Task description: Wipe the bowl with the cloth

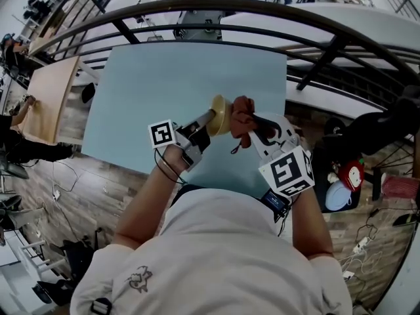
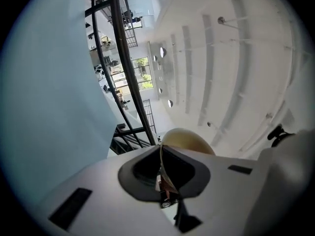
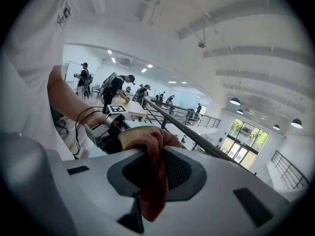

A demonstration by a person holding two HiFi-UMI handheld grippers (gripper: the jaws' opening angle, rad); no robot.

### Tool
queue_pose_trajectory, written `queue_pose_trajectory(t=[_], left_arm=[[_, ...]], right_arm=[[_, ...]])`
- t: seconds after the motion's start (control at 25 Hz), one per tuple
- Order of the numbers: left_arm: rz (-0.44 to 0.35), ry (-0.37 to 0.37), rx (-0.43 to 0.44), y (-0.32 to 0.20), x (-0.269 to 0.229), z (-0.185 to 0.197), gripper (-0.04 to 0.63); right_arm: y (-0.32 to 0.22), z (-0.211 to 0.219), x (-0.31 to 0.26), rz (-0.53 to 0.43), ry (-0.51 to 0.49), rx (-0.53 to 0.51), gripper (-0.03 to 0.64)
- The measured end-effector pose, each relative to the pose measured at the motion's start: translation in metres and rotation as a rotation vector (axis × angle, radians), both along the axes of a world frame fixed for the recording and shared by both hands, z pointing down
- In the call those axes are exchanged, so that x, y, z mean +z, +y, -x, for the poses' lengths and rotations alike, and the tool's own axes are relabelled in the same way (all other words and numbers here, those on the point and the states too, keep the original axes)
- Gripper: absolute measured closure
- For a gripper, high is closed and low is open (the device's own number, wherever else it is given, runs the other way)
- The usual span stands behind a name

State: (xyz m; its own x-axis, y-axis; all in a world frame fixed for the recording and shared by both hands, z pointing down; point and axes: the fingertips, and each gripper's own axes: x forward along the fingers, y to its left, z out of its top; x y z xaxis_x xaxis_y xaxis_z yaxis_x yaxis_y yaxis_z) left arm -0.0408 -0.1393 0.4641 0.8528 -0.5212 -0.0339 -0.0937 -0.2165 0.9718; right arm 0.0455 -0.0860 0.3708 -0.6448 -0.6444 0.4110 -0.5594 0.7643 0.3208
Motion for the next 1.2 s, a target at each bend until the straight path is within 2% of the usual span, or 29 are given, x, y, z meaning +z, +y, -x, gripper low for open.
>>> queue_pose_trajectory(t=[0.2, 0.32, 0.44, 0.68, 0.92, 1.08, 1.2], left_arm=[[0.006, 0.037, 0.040, 0.010, -0.002, -0.015, 0.572], [-0.004, 0.017, 0.098, 0.023, 0.002, -0.024, 0.572], [-0.008, 0.032, 0.149, 0.033, 0.001, -0.029, 0.572], [-0.044, 0.109, 0.250, 0.053, -0.016, -0.039, 0.572], [-0.145, 0.234, 0.320, 0.066, -0.052, -0.049, 0.571], [-0.175, 0.308, 0.281, 0.059, -0.073, -0.047, 0.571], [-0.214, 0.302, 0.209, 0.045, -0.085, -0.044, 0.571]], right_arm=[[0.002, 0.012, -0.010, 0.039, -0.132, -0.059, 0.543], [0.004, 0.013, -0.013, 0.050, -0.160, -0.078, 0.543], [0.004, 0.014, -0.016, 0.066, -0.180, -0.111, 0.543], [-0.004, 0.008, -0.020, 0.110, -0.221, -0.137, 0.543], [-0.012, 0.009, -0.007, 0.224, -0.360, -0.139, 0.544], [-0.010, 0.014, 0.008, 0.286, -0.383, -0.140, 0.545], [-0.001, 0.026, 0.021, 0.325, -0.368, -0.163, 0.545]])
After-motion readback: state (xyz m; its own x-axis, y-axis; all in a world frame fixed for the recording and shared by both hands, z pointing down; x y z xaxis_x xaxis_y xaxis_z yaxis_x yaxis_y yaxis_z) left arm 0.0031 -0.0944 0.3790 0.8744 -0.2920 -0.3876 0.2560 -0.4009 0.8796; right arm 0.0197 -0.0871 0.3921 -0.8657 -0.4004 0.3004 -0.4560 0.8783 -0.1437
